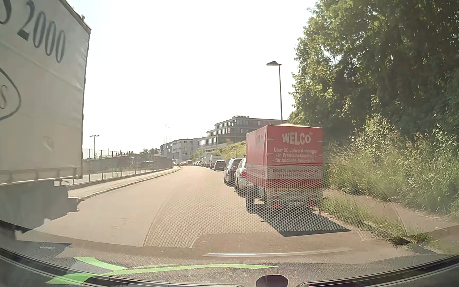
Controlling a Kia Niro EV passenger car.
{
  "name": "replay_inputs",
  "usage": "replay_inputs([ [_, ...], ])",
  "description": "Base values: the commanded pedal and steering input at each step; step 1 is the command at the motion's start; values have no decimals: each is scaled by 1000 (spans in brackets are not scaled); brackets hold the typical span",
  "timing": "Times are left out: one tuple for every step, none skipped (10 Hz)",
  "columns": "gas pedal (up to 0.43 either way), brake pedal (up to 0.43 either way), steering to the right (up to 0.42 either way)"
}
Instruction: Follow the waypoints while adhering to traffic rules and regulations
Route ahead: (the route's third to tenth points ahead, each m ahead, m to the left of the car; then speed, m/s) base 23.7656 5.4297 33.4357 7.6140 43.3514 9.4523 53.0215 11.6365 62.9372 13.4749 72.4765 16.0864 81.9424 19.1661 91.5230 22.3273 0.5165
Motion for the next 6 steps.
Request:
replay_inputs([
  [39, 0, -121],
  [39, 0, -121],
  [39, 0, -121],
  [39, 0, -122],
  [39, 0, -122],
  [39, 0, -124],
])
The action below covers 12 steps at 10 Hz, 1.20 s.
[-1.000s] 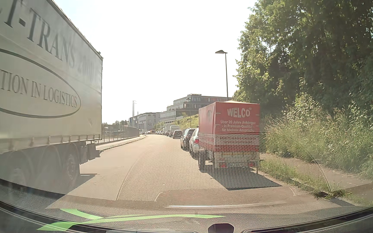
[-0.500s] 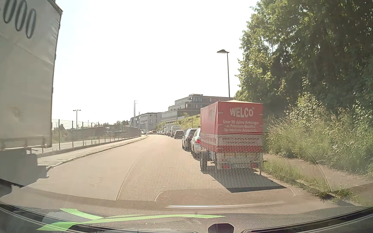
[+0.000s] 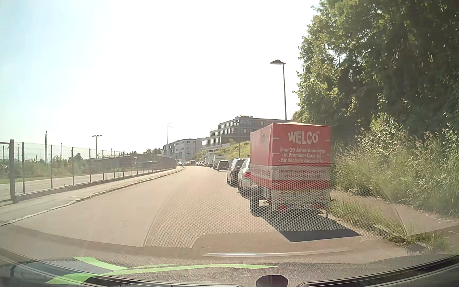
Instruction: Follow the waypoints while adhering to traffic rules and regulations
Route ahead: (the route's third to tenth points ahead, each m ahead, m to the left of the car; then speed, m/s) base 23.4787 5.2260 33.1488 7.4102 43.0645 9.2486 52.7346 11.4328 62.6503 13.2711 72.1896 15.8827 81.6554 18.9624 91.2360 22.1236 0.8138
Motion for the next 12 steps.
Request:
replay_inputs([
  [47, 0, -126],
  [47, 0, -126],
  [47, 0, -125],
  [47, 0, -125],
  [47, 0, -125],
  [59, 0, -132],
  [59, 0, -141],
  [59, 0, -150],
  [59, 0, -158],
  [59, 0, -161],
  [79, 0, -162],
  [79, 0, -165],
])
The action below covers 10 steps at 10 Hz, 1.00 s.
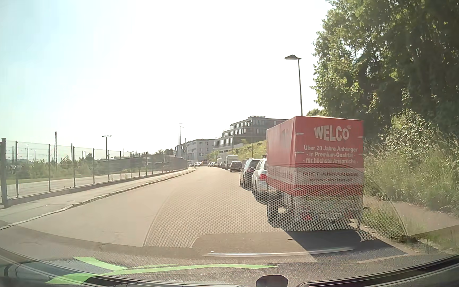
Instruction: Follow the waypoints while adhering to traffic rules and regulations
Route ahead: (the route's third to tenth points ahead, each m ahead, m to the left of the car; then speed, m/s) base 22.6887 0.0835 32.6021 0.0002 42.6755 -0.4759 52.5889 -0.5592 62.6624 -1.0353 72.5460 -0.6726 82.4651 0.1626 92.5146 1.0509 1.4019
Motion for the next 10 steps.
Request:
replay_inputs([
  [87, 0, -171],
  [98, 0, -176],
  [110, 0, -179],
  [130, 0, -182],
  [130, 0, -188],
  [138, 0, -191],
  [138, 0, -194],
  [150, 0, -195],
  [150, 0, -195],
  [150, 0, -195],
])
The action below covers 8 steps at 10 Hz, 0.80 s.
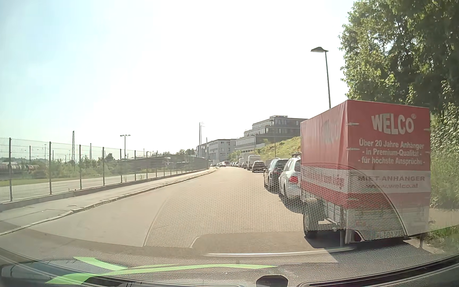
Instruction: Follow the waypoints while adhering to traffic rules and regulations
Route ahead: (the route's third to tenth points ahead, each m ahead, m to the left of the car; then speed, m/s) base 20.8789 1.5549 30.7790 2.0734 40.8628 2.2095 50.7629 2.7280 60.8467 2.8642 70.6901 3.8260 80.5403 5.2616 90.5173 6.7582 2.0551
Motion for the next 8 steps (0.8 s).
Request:
replay_inputs([
  [150, 0, -195],
  [150, 0, -194],
  [150, 0, -191],
  [150, 0, -185],
  [150, 0, -176],
  [150, 0, -169],
  [150, 0, -153],
  [150, 0, -136],
])
